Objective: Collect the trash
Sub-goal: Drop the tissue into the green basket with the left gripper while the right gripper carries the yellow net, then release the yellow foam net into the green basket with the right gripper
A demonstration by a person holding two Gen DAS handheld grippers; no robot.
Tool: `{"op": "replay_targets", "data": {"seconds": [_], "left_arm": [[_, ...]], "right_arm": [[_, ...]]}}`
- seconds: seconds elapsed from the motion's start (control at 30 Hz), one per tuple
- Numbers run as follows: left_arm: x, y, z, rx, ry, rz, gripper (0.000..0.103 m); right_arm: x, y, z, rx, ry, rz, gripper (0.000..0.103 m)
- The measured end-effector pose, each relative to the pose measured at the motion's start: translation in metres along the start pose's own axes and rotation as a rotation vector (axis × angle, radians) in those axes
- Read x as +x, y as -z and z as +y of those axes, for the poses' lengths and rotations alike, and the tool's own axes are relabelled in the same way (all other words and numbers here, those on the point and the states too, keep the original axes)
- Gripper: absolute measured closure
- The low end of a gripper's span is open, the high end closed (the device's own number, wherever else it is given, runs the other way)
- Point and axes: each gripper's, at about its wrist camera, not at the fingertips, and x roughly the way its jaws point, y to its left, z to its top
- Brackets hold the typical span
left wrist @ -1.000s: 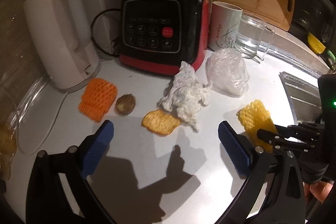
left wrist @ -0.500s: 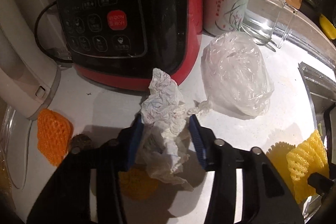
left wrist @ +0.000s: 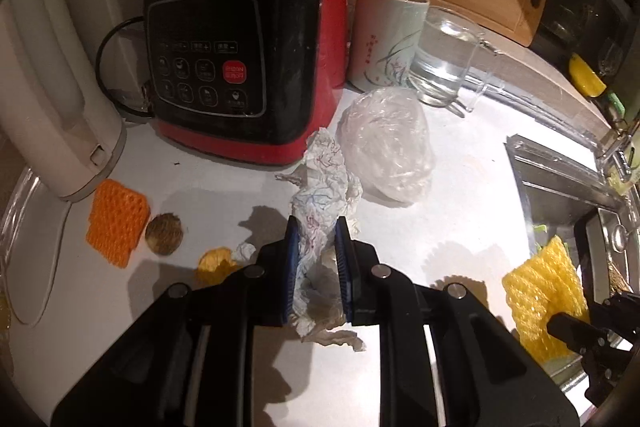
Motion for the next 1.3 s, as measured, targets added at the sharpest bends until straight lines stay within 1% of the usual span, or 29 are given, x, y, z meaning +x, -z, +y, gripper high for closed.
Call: {"op": "replay_targets", "data": {"seconds": [0.1,0.2,0.33,0.5,0.67,0.73,0.8,0.93,1.07,1.1,1.17,1.2,1.23,1.3], "left_arm": [[-0.037,0.026,-0.011,-0.007,0.007,-0.01,0.085],[-0.074,0.065,-0.025,-0.018,0.014,-0.004,0.085],[-0.115,0.12,-0.056,-0.032,0.015,0.027,0.085],[-0.149,0.194,-0.09,-0.059,0.001,0.098,0.085],[-0.17,0.266,-0.117,-0.07,-0.012,0.157,0.085],[-0.175,0.288,-0.125,-0.068,-0.021,0.168,0.085],[-0.178,0.31,-0.132,-0.074,-0.024,0.182,0.085],[-0.177,0.348,-0.142,-0.082,-0.024,0.225,0.085],[-0.165,0.377,-0.146,-0.098,-0.027,0.264,0.084],[-0.162,0.382,-0.147,-0.102,-0.032,0.273,0.082],[-0.157,0.393,-0.147,-0.107,-0.041,0.296,0.07],[-0.154,0.397,-0.147,-0.107,-0.045,0.308,0.053],[-0.154,0.4,-0.147,-0.108,-0.054,0.31,0.043],[-0.155,0.402,-0.148,-0.107,-0.062,0.303,0.038]], "right_arm": [[-0.026,0.018,0.002,-0.004,-0.019,-0.013,0.082],[-0.052,0.045,0.003,-0.012,-0.032,-0.016,0.082],[-0.085,0.087,0.001,-0.014,-0.043,-0.007,0.082],[-0.114,0.15,0.0,-0.021,-0.052,0.034,0.082],[-0.133,0.214,0.002,-0.042,-0.072,0.082,0.082],[-0.139,0.236,0.002,-0.039,-0.074,0.085,0.082],[-0.143,0.254,0.002,-0.048,-0.076,0.107,0.082],[-0.151,0.28,0.002,-0.057,-0.087,0.13,0.082],[-0.159,0.294,0.001,-0.064,-0.092,0.137,0.082],[-0.161,0.296,0.001,-0.065,-0.092,0.137,0.082],[-0.163,0.3,0.002,-0.069,-0.093,0.136,0.082],[-0.164,0.301,0.002,-0.07,-0.094,0.136,0.082],[-0.165,0.303,0.003,-0.071,-0.095,0.137,0.082],[-0.166,0.307,0.004,-0.072,-0.097,0.14,0.082]]}}
